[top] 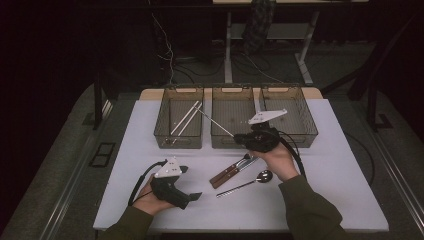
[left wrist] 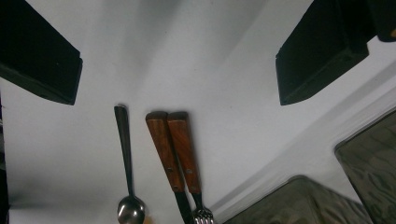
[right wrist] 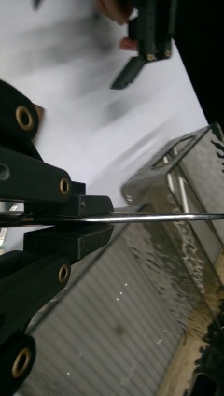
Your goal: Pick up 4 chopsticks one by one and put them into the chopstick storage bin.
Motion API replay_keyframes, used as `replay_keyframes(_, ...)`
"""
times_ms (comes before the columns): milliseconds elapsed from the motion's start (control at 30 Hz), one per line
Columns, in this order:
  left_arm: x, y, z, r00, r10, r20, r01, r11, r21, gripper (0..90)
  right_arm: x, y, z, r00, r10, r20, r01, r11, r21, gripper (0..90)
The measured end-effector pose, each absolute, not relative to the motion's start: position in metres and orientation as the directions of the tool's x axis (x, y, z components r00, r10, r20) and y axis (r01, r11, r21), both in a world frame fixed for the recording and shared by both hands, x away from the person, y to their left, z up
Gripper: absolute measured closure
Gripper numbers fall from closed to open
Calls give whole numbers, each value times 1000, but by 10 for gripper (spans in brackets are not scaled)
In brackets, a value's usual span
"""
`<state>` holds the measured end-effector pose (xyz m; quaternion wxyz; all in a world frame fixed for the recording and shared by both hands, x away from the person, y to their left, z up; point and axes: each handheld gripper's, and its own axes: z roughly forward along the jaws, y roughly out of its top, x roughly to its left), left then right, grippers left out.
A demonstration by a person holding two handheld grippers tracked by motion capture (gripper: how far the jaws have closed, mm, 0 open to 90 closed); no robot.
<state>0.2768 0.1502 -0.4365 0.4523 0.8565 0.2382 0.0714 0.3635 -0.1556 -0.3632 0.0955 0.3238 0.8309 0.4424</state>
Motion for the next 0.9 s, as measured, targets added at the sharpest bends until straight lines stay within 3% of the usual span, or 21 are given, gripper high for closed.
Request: replay_keyframes(900,276,149,-436,884,457,-98,336,-474,814,0,438,-62,-343,-726,684,76,509,460,728,839)
